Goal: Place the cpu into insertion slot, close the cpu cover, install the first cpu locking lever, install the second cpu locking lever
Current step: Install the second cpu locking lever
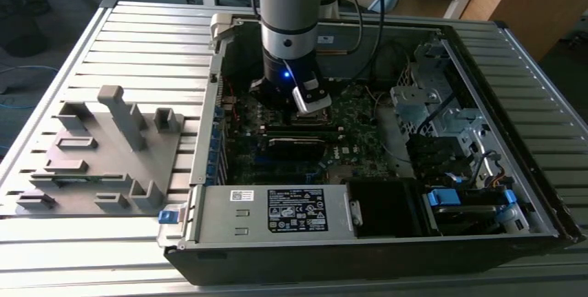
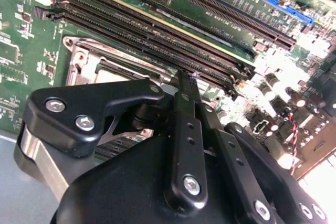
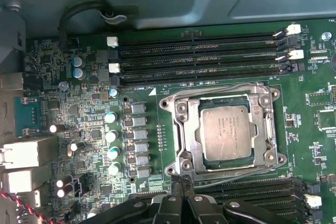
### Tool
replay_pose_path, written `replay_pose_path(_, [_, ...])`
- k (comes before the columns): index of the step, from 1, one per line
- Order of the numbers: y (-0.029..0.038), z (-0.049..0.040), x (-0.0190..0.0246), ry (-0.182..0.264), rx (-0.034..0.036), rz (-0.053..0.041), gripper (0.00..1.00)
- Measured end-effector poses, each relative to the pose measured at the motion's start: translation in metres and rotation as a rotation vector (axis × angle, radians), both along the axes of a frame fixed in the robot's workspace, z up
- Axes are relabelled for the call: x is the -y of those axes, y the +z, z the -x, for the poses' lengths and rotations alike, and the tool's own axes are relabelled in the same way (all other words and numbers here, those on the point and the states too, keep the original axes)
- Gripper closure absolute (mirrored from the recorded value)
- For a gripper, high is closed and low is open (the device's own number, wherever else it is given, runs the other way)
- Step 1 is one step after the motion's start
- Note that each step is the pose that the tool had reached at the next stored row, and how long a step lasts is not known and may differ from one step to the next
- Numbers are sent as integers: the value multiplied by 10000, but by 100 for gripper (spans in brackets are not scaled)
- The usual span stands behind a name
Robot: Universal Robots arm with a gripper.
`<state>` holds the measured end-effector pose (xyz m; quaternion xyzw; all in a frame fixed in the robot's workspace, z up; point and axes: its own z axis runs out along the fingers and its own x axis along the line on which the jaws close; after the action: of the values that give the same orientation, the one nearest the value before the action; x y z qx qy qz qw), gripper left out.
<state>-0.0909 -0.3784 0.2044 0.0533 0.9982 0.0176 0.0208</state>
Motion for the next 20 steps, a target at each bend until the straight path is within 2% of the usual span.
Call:
replay_pose_path(6, [-1,0,24,-1,1,-40,90])
replay_pose_path(11, [-1,0,41,2,1,-154,90])
replay_pose_path(13, [0,0,47,3,2,-235,90])
replay_pose_path(20, [-14,14,52,4,3,-259,90])
